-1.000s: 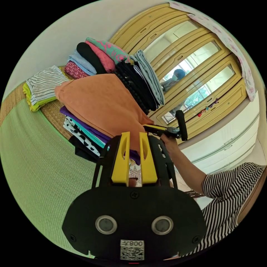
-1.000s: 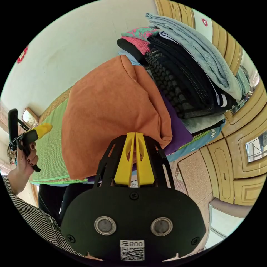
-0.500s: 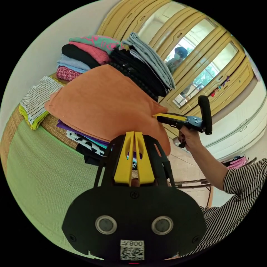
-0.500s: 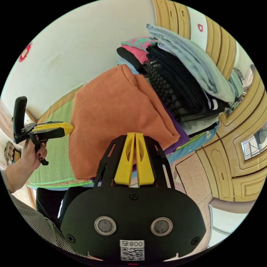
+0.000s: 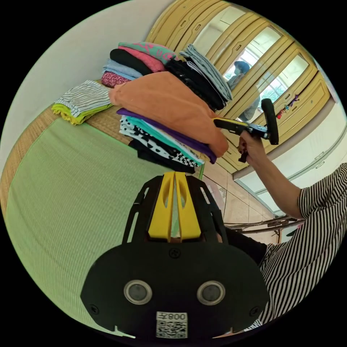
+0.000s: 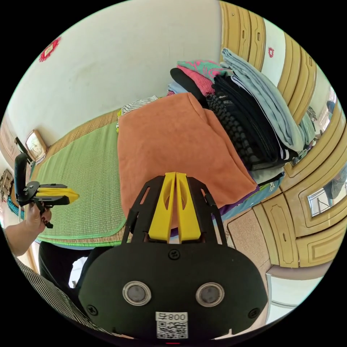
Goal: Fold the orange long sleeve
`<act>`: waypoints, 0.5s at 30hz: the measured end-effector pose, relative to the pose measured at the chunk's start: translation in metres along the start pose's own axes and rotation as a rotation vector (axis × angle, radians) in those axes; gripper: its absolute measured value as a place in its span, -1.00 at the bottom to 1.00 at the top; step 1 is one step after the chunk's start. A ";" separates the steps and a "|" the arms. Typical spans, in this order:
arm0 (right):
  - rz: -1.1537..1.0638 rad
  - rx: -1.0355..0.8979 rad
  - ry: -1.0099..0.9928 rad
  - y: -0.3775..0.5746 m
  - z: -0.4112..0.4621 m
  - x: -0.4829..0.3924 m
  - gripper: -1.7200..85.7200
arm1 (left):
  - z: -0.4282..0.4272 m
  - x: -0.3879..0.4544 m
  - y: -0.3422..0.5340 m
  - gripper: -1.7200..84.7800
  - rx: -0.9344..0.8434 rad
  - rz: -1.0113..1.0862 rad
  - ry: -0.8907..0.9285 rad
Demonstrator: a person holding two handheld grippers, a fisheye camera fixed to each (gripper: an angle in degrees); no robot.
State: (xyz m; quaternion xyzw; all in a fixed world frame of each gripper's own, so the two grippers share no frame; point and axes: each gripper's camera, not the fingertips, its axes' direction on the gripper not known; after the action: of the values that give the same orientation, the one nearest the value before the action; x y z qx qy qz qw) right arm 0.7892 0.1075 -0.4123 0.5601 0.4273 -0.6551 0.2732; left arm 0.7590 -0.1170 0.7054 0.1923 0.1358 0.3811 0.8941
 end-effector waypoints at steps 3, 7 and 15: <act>-0.011 0.077 0.000 -0.007 -0.012 -0.016 -0.96 | -0.014 -0.023 0.038 -0.96 -0.042 -0.061 -0.112; -0.041 0.228 -0.039 -0.023 -0.032 -0.045 -0.95 | -0.025 -0.056 0.086 -0.96 -0.098 -0.151 -0.191; -0.256 0.345 -0.227 -0.125 0.017 -0.165 -0.91 | -0.027 -0.097 0.144 -0.96 -0.172 -0.214 -0.280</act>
State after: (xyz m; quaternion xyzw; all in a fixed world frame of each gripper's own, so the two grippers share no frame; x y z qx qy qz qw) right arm 0.7129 0.1338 -0.2205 0.4625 0.3431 -0.8064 0.1344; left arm 0.5925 -0.0907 0.7551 0.1506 -0.0033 0.2636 0.9528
